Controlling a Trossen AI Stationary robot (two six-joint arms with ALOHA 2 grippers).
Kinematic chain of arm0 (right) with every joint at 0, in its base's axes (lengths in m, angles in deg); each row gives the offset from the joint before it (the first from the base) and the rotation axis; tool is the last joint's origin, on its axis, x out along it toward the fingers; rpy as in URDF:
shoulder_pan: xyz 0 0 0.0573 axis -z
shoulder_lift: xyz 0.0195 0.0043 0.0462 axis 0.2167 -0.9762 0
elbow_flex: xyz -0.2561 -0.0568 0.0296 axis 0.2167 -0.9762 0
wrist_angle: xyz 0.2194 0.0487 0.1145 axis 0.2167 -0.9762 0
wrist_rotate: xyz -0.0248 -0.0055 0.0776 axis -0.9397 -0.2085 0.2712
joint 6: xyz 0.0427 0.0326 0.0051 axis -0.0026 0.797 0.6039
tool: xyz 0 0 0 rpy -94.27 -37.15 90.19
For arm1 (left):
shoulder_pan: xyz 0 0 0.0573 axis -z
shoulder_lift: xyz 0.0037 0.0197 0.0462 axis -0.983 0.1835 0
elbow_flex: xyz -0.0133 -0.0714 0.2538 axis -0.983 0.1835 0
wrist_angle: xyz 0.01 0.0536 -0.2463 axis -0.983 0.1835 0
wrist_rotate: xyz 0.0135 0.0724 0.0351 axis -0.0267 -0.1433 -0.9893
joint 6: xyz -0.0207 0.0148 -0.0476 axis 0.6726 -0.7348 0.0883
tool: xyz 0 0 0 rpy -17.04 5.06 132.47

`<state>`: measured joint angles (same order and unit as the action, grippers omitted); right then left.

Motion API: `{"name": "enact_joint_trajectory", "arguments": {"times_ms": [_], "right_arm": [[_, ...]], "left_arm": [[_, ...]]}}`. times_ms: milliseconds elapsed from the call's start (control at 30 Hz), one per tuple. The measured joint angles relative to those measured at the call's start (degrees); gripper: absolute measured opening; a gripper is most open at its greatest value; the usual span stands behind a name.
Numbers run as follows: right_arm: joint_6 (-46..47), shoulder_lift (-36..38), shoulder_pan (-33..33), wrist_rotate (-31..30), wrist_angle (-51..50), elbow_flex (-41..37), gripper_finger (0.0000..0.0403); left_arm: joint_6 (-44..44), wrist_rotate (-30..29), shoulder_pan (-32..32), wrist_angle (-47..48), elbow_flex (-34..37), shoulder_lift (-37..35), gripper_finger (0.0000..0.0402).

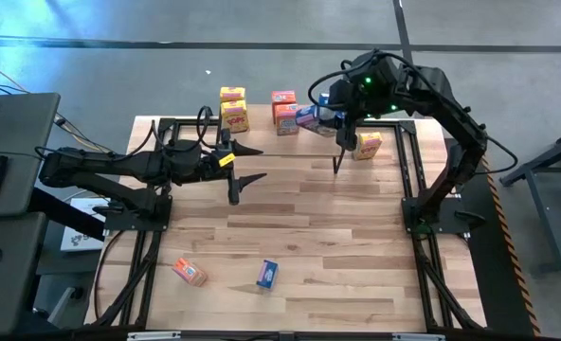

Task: Stack cereal on shelf
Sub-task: Put the top blue cereal box aligned with the other blue cereal box on the shelf

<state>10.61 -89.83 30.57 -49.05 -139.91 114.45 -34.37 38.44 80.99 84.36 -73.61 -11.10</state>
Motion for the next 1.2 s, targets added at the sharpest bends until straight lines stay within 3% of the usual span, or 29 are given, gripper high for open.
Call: {"name": "enact_joint_trajectory", "arguments": {"times_ms": [267, 400, 667, 1200], "right_arm": [[1.1, 0.0, 0.4, 0.1, -2.3, 0.0, 0.0151], [1.1, 1.3, 0.9, 0.0, -0.8, -5.0, 0.0151], [-1.5, 10.5, 4.9, 0.4, 15.2, -27.1, 0.0151], [-0.8, 29.9, 13.5, 12.2, 57.6, -70.4, 0.0151]], "left_arm": [[0.1, -0.5, 0.0, 2.6, 0.1, -1.2, 0.0261], [1.2, -4.5, -0.1, 6.8, 0.1, -4.1, 0.0261], [2.7, -6.3, -2.5, 13.2, 0.1, -9.9, 0.0262], [7.0, -6.5, -9.1, 26.1, 0.3, -13.9, 0.0262]]}}
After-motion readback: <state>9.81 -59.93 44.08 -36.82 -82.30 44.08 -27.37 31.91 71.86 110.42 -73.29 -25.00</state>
